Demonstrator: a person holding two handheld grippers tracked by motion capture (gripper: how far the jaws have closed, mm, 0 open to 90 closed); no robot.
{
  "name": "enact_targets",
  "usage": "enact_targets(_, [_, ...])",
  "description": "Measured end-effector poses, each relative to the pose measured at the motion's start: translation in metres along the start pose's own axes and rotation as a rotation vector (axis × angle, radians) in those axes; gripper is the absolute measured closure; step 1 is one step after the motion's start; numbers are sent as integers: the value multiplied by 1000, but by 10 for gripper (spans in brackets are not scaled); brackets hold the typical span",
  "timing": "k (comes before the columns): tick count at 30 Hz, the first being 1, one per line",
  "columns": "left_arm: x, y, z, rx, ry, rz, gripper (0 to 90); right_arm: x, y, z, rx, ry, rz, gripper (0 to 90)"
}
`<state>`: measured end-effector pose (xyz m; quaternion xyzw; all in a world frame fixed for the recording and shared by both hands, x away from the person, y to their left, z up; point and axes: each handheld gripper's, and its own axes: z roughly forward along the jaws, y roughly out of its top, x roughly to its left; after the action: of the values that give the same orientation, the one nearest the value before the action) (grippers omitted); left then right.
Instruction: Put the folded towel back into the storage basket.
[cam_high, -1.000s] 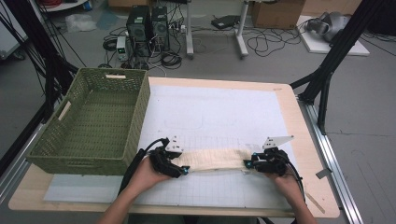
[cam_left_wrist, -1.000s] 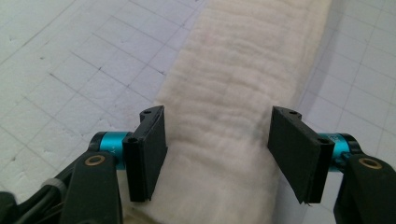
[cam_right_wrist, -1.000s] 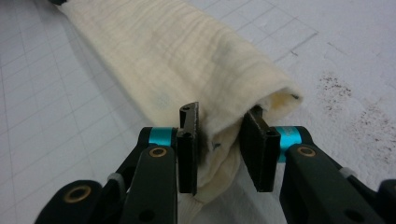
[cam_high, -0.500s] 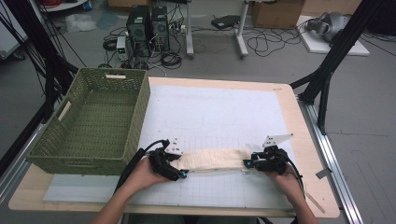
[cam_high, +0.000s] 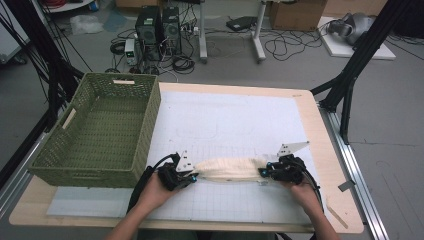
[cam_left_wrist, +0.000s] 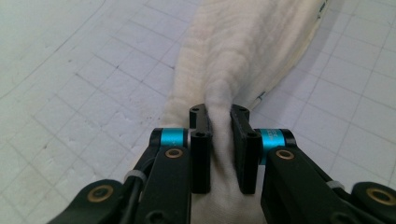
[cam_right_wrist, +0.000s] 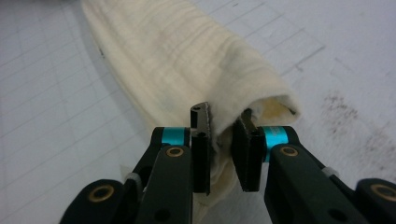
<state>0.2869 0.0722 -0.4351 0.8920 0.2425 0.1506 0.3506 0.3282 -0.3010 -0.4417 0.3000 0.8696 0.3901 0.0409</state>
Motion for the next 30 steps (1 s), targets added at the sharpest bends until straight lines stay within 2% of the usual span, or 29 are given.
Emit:
enact_targets(2, [-4, -2, -5, 4, 10, -20, 806, -4, 6, 4, 0, -10, 5, 803])
enact_targets(5, [-10, -8, -14, 11, 9, -43, 808, -11, 14, 12, -14, 16, 22, 804])
enact_targets(7, [-14, -13, -21, 15, 15, -53, 808, -12, 22, 18, -13, 22, 16, 804])
enact_targets(11, [-22, -24, -33, 11, -8, -90, 807, -10, 38, 32, 1, 40, 10, 804])
enact_targets(13, [-22, -28, -35, 4, -17, -91, 802, -10, 41, 40, 7, 53, 9, 795])
enact_targets(15, [-20, -29, -35, 0, -37, -98, 770, -11, 42, 42, -5, 57, 23, 737])
enact_targets(18, [-18, -27, -36, -18, -51, -87, 677, -14, 38, 38, -18, 58, 51, 645])
enact_targets(21, [-15, -21, -39, -36, -50, -80, 562, -14, 33, 28, -59, 34, 79, 529])
enact_targets(22, [-14, -20, -40, -50, -54, -74, 545, -14, 31, 24, -67, 34, 92, 507])
enact_targets(25, [-12, -13, -42, -70, -58, -69, 500, -10, 25, 17, -68, 24, 92, 437])
enact_targets(30, [-7, 1, -40, -103, -70, -47, 486, 1, 13, 1, -82, -9, 63, 429])
